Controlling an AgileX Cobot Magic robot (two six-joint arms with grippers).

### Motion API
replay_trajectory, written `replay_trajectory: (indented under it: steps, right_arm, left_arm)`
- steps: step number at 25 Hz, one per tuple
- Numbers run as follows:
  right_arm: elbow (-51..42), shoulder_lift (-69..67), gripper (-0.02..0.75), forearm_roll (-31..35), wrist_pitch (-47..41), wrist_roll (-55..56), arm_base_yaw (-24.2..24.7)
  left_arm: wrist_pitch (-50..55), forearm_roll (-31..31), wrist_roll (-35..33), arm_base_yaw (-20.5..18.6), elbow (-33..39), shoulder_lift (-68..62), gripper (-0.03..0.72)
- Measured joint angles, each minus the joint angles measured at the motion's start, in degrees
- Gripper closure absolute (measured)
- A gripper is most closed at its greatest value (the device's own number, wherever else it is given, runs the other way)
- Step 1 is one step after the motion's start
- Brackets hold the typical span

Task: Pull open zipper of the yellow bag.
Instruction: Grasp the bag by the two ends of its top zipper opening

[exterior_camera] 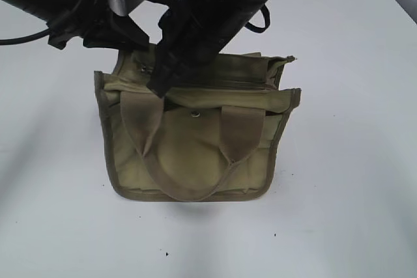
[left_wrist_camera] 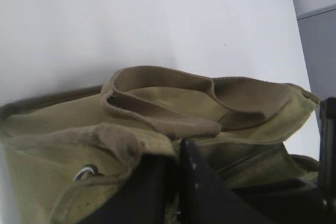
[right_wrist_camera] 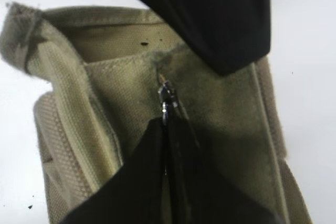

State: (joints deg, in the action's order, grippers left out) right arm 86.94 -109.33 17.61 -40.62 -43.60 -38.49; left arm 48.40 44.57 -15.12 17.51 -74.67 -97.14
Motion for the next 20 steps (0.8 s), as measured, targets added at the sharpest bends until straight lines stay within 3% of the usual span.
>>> replay_trajectory:
  steps: [8, 16, 20]
  right_arm:
    - [0.25, 1.42, 0.736, -4.30, -8.30, 5.79, 2.10]
    - [0.08, 7.96, 0.736, -6.62, -25.00, 13.38, 12.15]
    - [0.08, 9.16, 0.736, -6.62, -28.13, 15.46, 17.22]
  left_arm:
    - [0.95, 0.70, 0.00, 0.38, -0.06, 0.00, 0.657]
    - [0.43, 1.35, 0.00, 0.38, -0.45, 0.00, 0.657]
    - [0.32, 1.37, 0.00, 0.38, -0.45, 0.00, 0.657]
